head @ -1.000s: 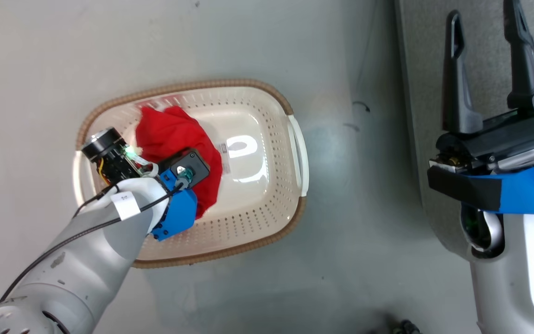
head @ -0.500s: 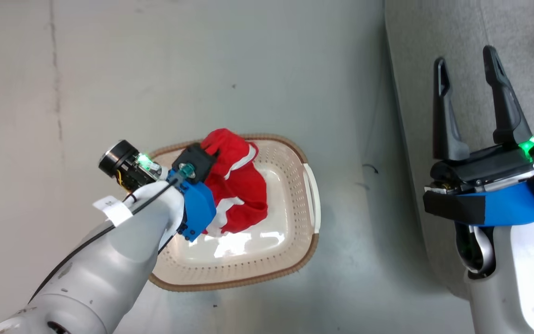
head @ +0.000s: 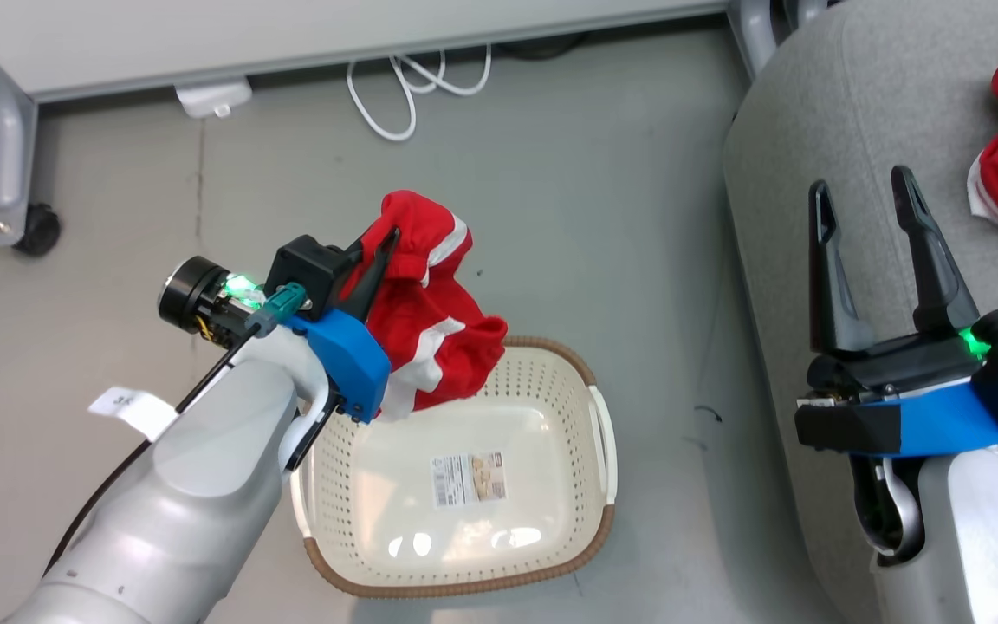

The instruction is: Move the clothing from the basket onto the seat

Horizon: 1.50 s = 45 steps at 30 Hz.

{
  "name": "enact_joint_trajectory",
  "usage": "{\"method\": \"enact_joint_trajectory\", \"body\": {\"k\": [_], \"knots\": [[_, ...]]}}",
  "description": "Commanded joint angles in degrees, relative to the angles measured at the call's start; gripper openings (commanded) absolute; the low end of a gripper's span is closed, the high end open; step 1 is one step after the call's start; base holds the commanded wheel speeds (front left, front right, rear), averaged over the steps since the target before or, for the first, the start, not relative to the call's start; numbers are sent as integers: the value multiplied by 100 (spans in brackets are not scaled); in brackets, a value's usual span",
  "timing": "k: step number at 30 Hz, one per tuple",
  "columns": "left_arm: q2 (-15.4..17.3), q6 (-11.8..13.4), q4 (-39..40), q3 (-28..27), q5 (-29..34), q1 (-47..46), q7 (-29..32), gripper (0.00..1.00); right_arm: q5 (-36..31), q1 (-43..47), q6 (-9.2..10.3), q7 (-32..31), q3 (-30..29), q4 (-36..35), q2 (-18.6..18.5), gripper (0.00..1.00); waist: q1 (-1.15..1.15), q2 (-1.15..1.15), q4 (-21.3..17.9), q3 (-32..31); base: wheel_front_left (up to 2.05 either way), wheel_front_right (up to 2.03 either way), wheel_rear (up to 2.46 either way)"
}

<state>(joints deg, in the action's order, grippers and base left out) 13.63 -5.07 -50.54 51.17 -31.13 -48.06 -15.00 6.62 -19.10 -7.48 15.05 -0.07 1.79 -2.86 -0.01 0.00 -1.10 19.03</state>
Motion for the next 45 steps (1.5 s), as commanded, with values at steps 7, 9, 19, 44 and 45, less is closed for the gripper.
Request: {"method": "enact_joint_trajectory", "body": {"k": [7, 9, 19, 44, 45], "knots": [[66, 14, 622, -617, 301, 342, -27, 0, 106, 277, -3, 20, -50, 49, -5, 100, 1, 0, 82, -508, 0, 0, 0], [37, -12, 800, -807, 334, 400, -27, 0, 125, 334, -3, 20, -62, 57, -5, 100, 1, 0, 98, -589, 0, 0, 0], [-91, -141, 1576, -1298, 590, 551, -26, 0, 213, 569, -3, 20, -46, 107, -5, 100, 1, 0, 175, -899, 0, 0, 0], [-299, -165, 2837, -697, 285, 681, 461, 0, 308, 813, -3, 20, 43, 218, -5, 100, 1, 0, 281, -1179, 0, 0, 0], [-290, -147, 2879, -689, 282, 693, 472, 0, 305, 816, -3, 20, 48, 222, -5, 100, 1, 0, 280, -1185, 0, 0, 0]]}}
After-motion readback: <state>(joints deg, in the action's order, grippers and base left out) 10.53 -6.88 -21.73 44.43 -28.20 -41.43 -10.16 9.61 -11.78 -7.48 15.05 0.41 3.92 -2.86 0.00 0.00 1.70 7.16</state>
